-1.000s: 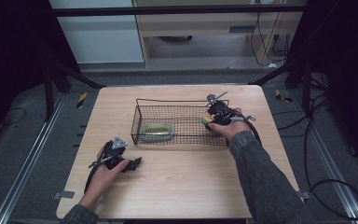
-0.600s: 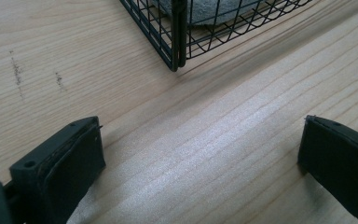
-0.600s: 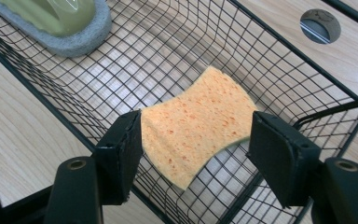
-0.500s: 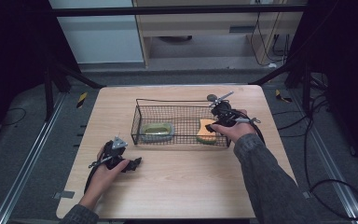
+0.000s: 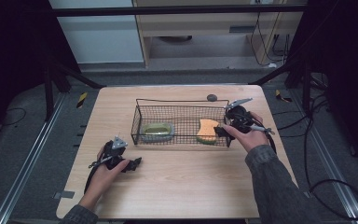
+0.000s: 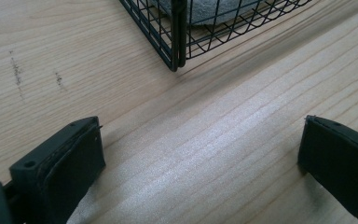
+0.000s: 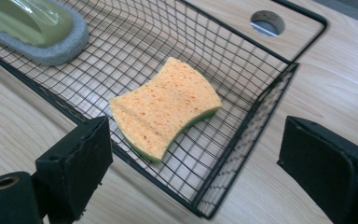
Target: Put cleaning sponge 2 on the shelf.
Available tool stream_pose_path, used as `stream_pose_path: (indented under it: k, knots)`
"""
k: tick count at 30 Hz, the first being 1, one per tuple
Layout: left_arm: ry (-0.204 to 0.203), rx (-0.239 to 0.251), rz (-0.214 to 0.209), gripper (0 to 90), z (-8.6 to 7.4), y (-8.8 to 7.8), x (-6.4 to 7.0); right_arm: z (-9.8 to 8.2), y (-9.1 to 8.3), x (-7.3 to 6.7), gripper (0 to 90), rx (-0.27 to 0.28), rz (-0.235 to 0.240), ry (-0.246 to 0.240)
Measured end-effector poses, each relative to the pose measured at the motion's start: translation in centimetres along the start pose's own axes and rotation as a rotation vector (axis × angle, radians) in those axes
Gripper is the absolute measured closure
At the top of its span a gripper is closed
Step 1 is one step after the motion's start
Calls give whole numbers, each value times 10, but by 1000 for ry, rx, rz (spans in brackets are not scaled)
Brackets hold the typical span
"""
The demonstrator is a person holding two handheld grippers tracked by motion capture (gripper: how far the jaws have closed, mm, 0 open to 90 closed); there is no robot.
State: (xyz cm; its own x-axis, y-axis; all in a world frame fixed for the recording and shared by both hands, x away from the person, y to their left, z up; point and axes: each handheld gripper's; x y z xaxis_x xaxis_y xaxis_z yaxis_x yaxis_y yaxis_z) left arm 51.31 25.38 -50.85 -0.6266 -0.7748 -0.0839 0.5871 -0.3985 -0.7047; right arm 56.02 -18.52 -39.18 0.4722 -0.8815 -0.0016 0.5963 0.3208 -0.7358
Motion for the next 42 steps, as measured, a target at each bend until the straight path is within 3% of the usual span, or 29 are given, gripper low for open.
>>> stream_pose_path:
  k: [5, 12, 18, 21, 26, 30, 36, 42]
  knots:
    - [0, 0, 0, 0, 0, 0, 0, -13, -15, 9, 89, 43, -19, 32]
    - [0, 0, 0, 0, 0, 0, 0, -40, -29, 23, 155, 52, -18, 40]
    - [0, 0, 0, 0, 0, 0, 0, -66, -33, 23, 151, 35, 14, 28]
    - [0, 0, 0, 0, 0, 0, 0, -79, -33, 22, 149, 42, 6, 17]
    - [0, 0, 0, 0, 0, 0, 0, -103, -24, 25, 148, 45, -5, 26]
    - [0, 0, 0, 0, 0, 0, 0, -117, -9, 30, 144, 15, 4, 74]
    - [0, 0, 0, 0, 0, 0, 0, -124, 11, 38, 144, -4, -18, 99]
    - [0, 0, 0, 0, 0, 0, 0, -121, 27, 48, 146, 13, -39, 164]
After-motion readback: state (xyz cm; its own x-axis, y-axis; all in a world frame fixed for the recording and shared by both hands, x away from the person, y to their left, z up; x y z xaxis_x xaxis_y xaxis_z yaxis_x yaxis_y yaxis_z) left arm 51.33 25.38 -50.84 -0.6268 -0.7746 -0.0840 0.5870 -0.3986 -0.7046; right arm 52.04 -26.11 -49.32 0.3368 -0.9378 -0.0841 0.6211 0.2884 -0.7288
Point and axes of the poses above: each handheld gripper's, and its own axes: y roughly forward along the jaws, z roughly out of its top, x roughly to its right, and after that the axes turned 5 degrees about y, right-handed
